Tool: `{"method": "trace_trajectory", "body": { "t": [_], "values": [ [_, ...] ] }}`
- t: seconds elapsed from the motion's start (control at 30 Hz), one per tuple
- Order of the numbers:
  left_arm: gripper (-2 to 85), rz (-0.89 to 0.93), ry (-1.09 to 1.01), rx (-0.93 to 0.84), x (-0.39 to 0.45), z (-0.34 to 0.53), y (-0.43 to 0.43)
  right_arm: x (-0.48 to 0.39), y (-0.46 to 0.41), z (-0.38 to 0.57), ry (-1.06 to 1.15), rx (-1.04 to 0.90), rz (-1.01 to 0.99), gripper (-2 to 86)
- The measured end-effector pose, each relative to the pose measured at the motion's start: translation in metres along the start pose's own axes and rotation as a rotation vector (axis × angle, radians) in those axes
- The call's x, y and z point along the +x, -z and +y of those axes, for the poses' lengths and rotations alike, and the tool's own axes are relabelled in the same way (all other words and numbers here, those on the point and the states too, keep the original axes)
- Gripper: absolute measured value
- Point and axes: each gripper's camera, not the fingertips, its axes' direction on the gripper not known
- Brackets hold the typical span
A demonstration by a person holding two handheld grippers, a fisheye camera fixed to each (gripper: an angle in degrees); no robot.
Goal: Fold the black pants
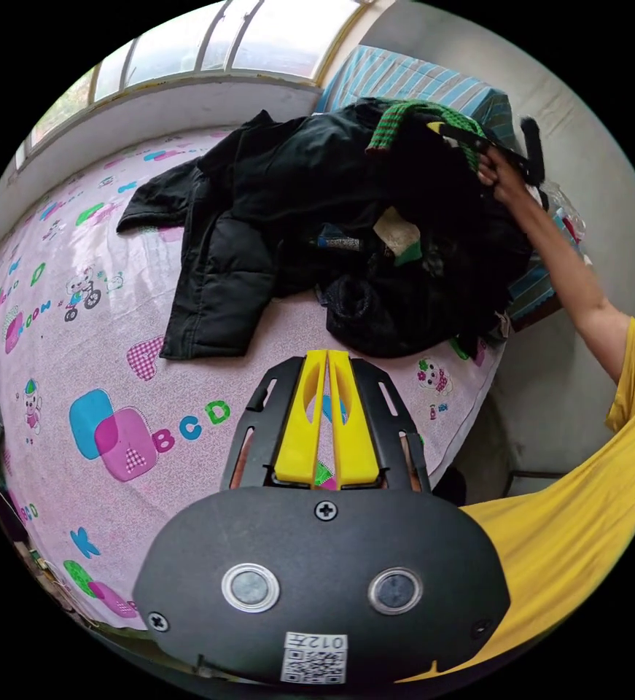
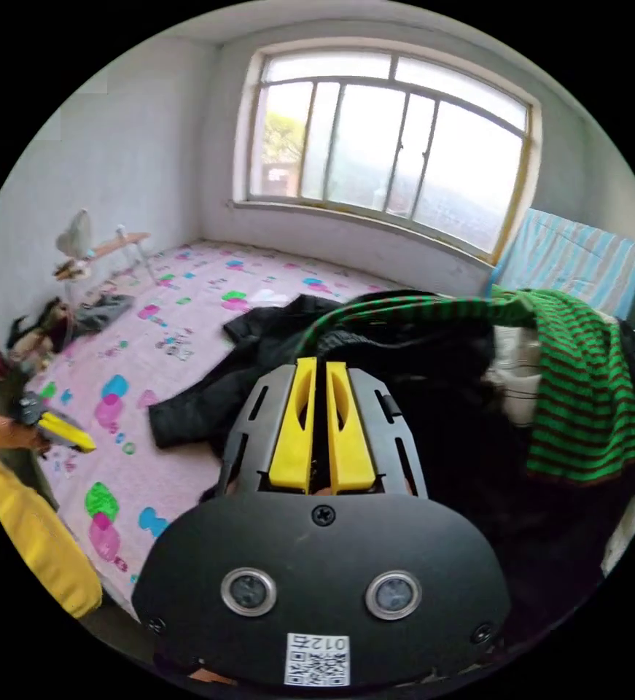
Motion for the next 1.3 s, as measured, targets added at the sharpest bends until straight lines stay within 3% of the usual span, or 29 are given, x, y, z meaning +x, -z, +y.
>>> {"method": "trace_trajectory", "body": {
  "t": [0.23,0.47,0.6,0.7,0.83,1.07,1.3],
  "values": [
    [0.3,0.041,0.068,0.105,-0.007,0.000,0.022,-0.069,-0.016,0.036,0.043,0.091,-0.469,1.6],
    [0.3,0.006,0.136,0.132,-0.030,0.044,0.047,-0.158,-0.086,0.084,-0.112,-0.144,-0.691,1.7],
    [0.6,-0.068,0.145,0.060,-0.043,0.087,0.047,-0.237,-0.125,0.099,0.030,-0.416,-0.628,2.0],
    [1.0,-0.093,0.123,-0.023,-0.047,0.112,0.035,-0.282,-0.137,0.098,0.123,-0.494,-0.599,2.3],
    [3.1,-0.114,0.020,-0.114,-0.034,0.132,0.013,-0.294,-0.136,0.095,0.048,-0.545,-0.570,2.9],
    [7.3,-0.167,-0.258,-0.208,0.017,0.140,-0.027,-0.275,-0.112,0.113,-0.090,-0.605,-0.274,7.8],
    [9.2,-0.276,-0.460,-0.305,0.048,0.143,-0.049,-0.307,-0.131,0.107,0.017,-0.605,-0.143,11.1]
  ]
}}
